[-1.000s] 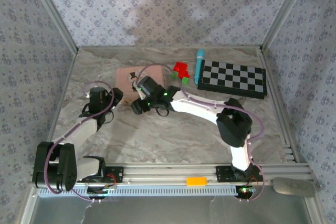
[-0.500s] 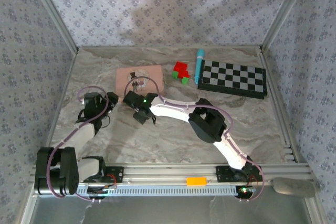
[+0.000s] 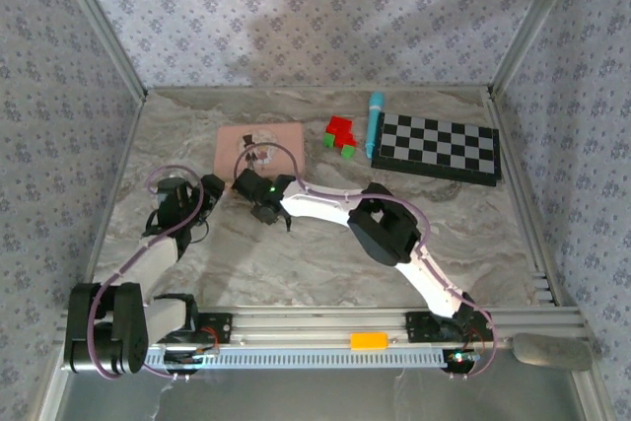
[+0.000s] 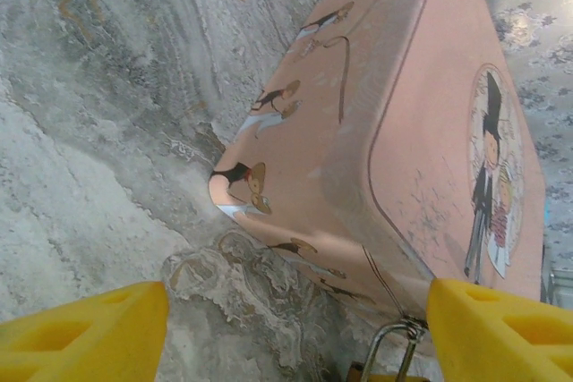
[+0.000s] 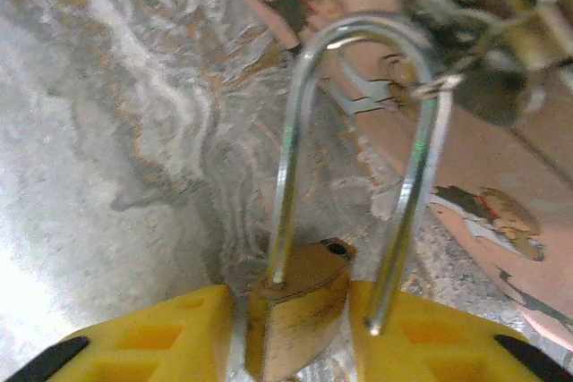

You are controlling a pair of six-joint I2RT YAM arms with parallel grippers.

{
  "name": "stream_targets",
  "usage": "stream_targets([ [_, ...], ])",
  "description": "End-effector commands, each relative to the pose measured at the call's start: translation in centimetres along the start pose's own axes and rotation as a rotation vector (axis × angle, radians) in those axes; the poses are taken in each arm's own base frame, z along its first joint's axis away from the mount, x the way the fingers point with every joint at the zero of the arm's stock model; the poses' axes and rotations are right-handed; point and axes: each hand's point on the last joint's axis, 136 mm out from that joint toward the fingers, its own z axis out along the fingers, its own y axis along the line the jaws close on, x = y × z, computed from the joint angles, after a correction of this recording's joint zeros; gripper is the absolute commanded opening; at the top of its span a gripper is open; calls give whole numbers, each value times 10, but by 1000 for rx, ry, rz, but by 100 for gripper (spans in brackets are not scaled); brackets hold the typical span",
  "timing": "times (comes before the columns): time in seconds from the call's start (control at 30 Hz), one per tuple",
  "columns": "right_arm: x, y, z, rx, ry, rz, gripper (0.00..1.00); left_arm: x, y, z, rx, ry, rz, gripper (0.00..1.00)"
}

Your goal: Unlock a padlock with a key

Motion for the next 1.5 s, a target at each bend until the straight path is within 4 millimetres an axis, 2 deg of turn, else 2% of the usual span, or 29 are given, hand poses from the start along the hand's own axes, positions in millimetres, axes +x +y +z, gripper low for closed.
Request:
stream_targets([
  [0.0, 15, -4, 19, 1, 34, 5, 34, 9, -8, -4, 53, 25, 5, 75],
  [0.07, 13, -6, 17, -16, 19, 8, 29, 16, -9, -6, 61, 40, 11, 75],
  [0.2, 10, 1, 3, -128, -20, 26, 12, 35, -15, -9, 82, 76, 28, 74],
  [0.37, 5, 4, -14, -292, -96, 51, 0, 51, -23, -6, 107, 93, 32, 69],
  [0.57, 3, 8, -23, -436, -128, 52, 0, 59, -37, 13, 154, 100, 7, 55],
  [0.8, -3, 18, -38, -628, -153, 108, 0, 75, -63, 40, 198, 131, 22, 50],
  [1.03, 0, 16, -43, -705, -153, 167, 0, 82, -64, 61, 194, 146, 22, 41],
  [1.27, -2, 12, -44, -726, -169, 197, 0, 91, -70, 76, 219, 179, 6, 17],
  [1.47, -5, 13, -50, -781, -187, 227, 0, 96, -71, 81, 217, 192, 11, 17],
])
